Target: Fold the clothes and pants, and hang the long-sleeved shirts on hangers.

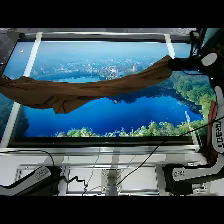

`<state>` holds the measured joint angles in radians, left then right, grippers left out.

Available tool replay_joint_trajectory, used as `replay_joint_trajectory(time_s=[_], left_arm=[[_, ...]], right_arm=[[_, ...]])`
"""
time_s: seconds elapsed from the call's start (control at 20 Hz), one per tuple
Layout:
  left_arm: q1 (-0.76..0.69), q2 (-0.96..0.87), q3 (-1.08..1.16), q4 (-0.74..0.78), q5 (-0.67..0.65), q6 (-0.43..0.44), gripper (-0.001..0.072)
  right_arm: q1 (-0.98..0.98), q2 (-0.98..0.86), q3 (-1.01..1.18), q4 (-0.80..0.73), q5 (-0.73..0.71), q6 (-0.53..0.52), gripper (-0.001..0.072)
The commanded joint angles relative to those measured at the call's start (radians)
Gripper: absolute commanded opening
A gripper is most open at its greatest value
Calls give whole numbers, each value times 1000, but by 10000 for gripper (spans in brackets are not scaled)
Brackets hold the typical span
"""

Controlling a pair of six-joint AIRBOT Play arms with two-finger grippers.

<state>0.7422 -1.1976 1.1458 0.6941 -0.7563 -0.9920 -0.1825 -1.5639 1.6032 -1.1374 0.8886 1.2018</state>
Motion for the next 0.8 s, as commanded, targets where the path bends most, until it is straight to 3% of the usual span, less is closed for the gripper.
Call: replay_joint_trajectory(time_s=[0.0, 0.2, 0.3, 0.45, 0.7, 0.75], left_arm=[[-4, 47, 7, 231, -120, -48, 27], [29, 135, -173, 647, -245, -169, 27], [68, 165, -249, 766, -306, -214, 27], [108, 181, -269, 863, -416, -212, 28], [150, 206, -269, 929, -450, -213, 29], [148, 206, -269, 925, -443, -213, 142]], right_arm=[[-33, 0, 74, -27, 45, 43, 15], [-38, -1, 74, -179, 262, 43, 14], [-38, -1, 74, -282, 440, 43, 14], [-38, 6, 61, -325, 690, 43, 14], [-38, 147, -237, -325, 644, 43, 14], [-38, 178, -307, -322, 597, 43, 14]])
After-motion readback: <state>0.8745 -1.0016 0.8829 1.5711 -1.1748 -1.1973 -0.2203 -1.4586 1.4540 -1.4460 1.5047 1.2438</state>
